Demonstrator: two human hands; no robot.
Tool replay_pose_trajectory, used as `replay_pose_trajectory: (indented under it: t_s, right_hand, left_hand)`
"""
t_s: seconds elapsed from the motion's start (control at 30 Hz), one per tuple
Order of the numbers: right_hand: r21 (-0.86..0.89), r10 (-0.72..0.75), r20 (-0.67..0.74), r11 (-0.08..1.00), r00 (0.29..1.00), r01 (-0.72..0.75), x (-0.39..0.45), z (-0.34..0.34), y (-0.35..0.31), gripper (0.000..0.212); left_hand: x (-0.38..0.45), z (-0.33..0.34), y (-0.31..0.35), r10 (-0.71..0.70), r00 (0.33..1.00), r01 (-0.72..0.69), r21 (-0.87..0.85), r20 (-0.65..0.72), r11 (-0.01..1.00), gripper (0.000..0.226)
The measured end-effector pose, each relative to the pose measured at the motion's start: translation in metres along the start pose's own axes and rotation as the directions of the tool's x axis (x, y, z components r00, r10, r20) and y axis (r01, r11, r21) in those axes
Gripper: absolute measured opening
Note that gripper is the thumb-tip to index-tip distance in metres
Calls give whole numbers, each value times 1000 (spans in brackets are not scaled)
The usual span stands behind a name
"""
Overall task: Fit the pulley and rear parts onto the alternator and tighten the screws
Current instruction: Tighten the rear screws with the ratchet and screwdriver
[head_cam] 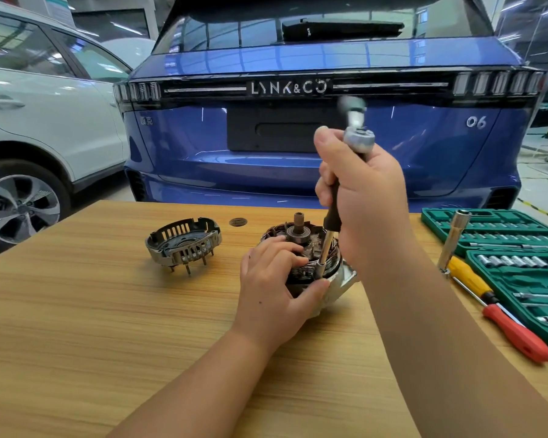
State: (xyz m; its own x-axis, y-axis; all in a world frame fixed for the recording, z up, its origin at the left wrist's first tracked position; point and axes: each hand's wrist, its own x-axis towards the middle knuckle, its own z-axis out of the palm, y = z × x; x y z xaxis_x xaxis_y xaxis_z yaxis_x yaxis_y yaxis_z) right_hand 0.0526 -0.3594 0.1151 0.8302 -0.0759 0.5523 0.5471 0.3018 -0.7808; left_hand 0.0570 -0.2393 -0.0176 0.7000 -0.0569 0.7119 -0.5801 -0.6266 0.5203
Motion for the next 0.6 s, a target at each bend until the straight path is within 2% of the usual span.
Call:
replay_pose_trajectory:
  t_s: [0.03,0.1,0.23,0.3,0.37,0.43,0.5,0.57,0.6]
  right_hand:
    - [40,38,55,998,998,-40,1,-1,-1,9]
    - [114,25,168,993,986,-44,1,-3,2,21]
    - [32,-216,222,976,951,215,-2,3,11,38]
    - [71,-258,208,966,944,248,-1,3,13,40]
    - [214,-206,231,964,951,157,0,1,12,43]
    - [323,-113,317,946,942,5,1,-2,9,44]
    - [329,-84,374,943,924,-47,1,-4,7,41]
    - [257,-43,334,965,942,-47,0,-3,6,63]
    - [229,-33,285,973,958,-35,-1,-2,5,62]
  left_hand:
    - [0,0,0,4,1000,-4,1,-4,1000,37]
    - [-1,2,-1,11,1000,-10,6,-11,1000,38]
    - [-1,1,-1,4,1000,-4,3,0,1000,36]
    - [-1,0,1,-5,1000,5,-16,-11,1000,35]
    - [0,-2,4,-32,999,31,-68,-14,997,37]
    - [-1,-2,5,-42,999,41,-84,-11,996,36]
    - [-1,-1,5,-74,997,76,-95,26,993,44]
    - [-1,-1,4,-70,997,73,-108,31,991,35]
    - [-1,-2,4,-42,999,43,-78,11,996,35]
